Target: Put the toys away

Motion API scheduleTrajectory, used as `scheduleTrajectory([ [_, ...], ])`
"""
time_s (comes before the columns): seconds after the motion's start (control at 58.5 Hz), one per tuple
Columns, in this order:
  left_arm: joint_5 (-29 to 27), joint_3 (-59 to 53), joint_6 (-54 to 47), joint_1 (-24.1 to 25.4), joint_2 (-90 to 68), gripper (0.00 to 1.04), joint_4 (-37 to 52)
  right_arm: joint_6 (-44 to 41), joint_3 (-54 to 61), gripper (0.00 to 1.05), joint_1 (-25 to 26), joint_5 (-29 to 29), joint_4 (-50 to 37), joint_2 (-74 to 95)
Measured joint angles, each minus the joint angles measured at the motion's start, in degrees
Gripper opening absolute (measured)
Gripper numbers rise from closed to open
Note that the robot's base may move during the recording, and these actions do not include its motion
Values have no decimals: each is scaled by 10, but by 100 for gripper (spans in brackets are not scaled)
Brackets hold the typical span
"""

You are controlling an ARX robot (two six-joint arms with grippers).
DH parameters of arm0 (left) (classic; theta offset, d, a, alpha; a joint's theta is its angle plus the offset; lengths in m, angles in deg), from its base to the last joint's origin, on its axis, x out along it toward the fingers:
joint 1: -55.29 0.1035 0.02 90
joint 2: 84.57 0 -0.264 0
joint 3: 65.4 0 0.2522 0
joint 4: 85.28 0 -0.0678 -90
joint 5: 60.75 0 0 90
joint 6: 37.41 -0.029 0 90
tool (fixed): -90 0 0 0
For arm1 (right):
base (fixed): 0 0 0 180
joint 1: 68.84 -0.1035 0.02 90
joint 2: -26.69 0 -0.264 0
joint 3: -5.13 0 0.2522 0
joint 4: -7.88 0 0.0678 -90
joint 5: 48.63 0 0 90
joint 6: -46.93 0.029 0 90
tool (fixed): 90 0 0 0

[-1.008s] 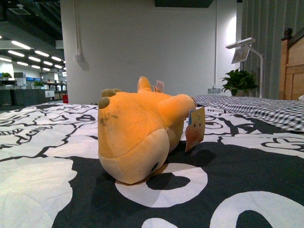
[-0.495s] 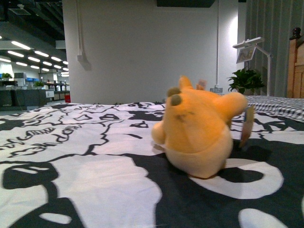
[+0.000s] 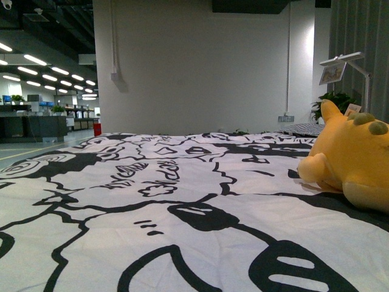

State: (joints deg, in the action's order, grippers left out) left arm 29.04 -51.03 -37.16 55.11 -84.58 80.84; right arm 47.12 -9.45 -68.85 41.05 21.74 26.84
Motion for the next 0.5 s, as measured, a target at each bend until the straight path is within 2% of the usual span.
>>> scheduleTrajectory([
  [0.205, 1, 0, 0, 0, 0, 98, 0, 0, 0, 98, 0, 2, 0, 0],
  [0.256, 1, 0, 0, 0, 0, 98, 0, 17, -2, 98, -12, 47, 11, 7],
  [0.308, 1, 0, 0, 0, 0, 98, 0, 69, -6, 98, -25, 128, 8, 45],
  [0.376, 1, 0, 0, 0, 0, 98, 0, 98, -8, 98, -25, 142, -20, 83],
  [0.495, 1, 0, 0, 0, 0, 98, 0, 118, -29, 98, -23, 131, -88, 155],
])
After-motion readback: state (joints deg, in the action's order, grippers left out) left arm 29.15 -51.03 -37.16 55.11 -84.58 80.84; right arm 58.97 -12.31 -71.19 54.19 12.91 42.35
